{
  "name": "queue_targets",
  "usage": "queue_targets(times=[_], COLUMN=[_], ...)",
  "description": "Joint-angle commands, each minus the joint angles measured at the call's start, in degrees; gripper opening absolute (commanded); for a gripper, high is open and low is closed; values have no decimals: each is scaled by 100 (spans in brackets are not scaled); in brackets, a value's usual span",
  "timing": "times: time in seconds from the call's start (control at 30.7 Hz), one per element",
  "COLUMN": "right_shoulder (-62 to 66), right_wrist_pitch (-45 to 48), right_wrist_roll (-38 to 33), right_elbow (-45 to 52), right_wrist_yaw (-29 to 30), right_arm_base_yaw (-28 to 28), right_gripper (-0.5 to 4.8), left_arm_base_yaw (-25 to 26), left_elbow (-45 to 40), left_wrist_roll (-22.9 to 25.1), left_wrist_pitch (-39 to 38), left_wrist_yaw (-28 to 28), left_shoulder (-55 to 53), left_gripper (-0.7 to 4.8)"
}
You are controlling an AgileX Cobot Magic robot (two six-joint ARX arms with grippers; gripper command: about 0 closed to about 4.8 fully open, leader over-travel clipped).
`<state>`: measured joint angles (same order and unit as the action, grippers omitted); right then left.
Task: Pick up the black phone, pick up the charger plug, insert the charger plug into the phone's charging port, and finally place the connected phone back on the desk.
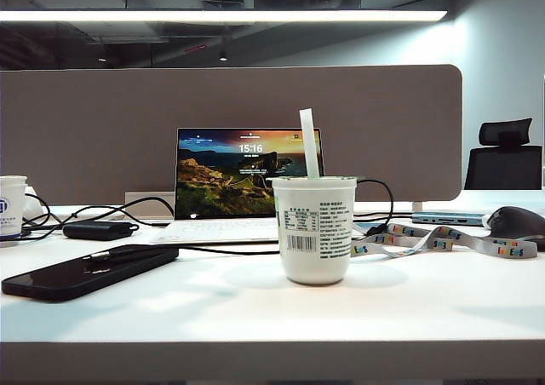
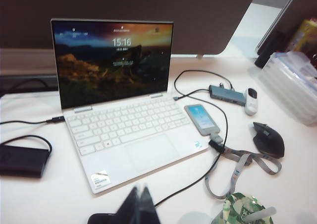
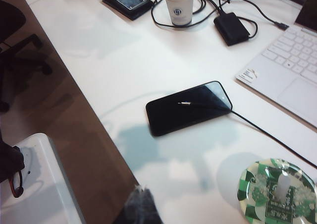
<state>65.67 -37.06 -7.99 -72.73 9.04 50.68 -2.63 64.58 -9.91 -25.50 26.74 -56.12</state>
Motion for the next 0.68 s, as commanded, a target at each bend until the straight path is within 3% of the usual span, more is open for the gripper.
queue_targets(times=[0.03, 0.13, 0.33, 0.68], right_shoulder=[85, 243, 651, 1552], right_wrist_pitch=[20, -50, -31, 61], right_wrist_roll=[-448, -826, -855, -750], right_elbow=[-46, -46, -46, -44], right_wrist_yaw=[0, -11, -61, -649], right_arm_base_yaw=[11, 9, 293, 754], right_gripper=[-3, -3, -3, -3], left_arm_base_yaw=[0, 0, 4, 37], left_elbow=[28, 28, 26, 20], left_wrist_roll=[48, 205, 1032, 1174], left_wrist_pitch=[-55, -155, -442, -586], left_wrist_yaw=[9, 7, 4, 155], left_shoulder=[-168, -334, -664, -1329], left_gripper=[-5, -6, -6, -6])
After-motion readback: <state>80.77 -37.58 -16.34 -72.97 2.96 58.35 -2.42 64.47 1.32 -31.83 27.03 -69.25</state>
